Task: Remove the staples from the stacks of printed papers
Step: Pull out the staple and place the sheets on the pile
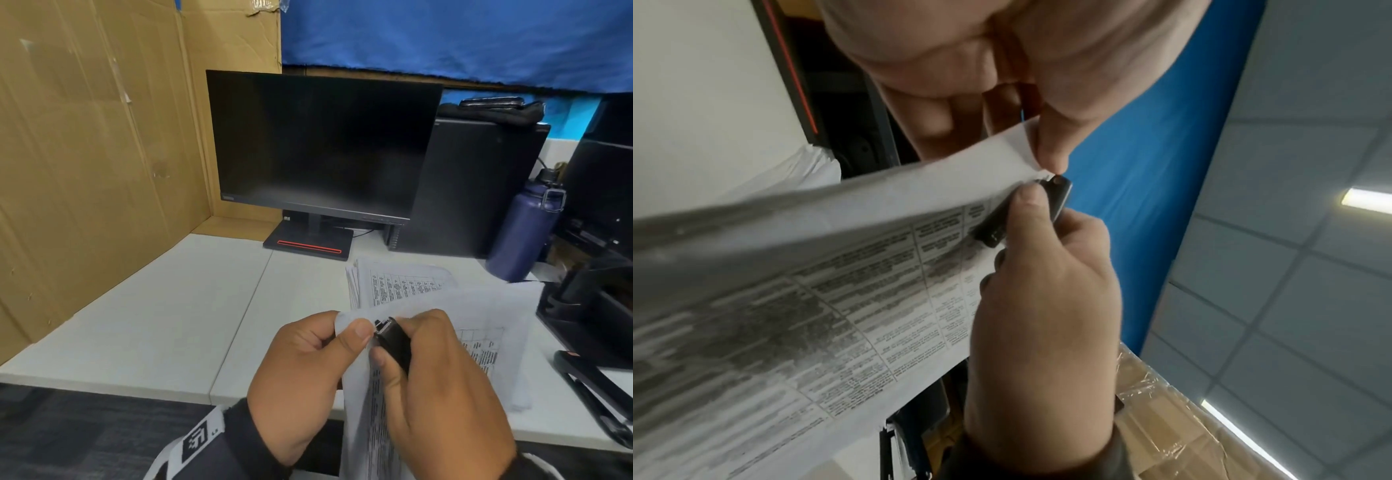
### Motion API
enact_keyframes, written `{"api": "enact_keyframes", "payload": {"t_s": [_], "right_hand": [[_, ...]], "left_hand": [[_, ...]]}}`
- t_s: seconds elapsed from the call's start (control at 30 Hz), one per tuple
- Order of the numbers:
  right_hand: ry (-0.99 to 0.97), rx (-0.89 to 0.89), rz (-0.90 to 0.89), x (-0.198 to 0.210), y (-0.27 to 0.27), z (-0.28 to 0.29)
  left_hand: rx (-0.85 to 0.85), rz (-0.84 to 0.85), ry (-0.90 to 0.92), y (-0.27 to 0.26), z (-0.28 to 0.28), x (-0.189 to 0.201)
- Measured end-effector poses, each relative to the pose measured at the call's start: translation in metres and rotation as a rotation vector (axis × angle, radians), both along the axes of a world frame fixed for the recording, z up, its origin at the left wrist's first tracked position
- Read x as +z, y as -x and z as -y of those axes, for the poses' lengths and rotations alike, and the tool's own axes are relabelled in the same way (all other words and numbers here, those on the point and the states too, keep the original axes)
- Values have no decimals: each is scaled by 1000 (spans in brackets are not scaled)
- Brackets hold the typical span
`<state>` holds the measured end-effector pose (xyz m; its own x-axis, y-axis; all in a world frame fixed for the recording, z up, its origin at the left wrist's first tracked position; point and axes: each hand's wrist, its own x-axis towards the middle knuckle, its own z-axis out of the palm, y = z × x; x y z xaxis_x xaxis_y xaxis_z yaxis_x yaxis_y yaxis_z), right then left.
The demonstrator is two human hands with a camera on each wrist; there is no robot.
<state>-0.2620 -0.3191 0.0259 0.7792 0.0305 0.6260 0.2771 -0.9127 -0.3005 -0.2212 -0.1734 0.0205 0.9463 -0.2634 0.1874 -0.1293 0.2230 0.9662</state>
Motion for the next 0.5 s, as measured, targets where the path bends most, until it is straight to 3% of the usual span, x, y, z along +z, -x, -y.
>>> {"api": "enact_keyframes", "payload": {"t_s": [0.07, 0.17, 0.27, 0.5], "right_hand": [[-97, -3, 14, -3, 1, -1], [-348, 43, -148, -7, 3, 0], [-547, 118, -191, -7, 1, 0], [-1060, 301, -452, 1, -7, 4]], "left_hand": [[12, 37, -24, 2, 2, 0], [95, 99, -33, 9, 3, 3], [103, 102, -52, 8, 2, 2], [2, -71, 83, -4, 0, -8]]}}
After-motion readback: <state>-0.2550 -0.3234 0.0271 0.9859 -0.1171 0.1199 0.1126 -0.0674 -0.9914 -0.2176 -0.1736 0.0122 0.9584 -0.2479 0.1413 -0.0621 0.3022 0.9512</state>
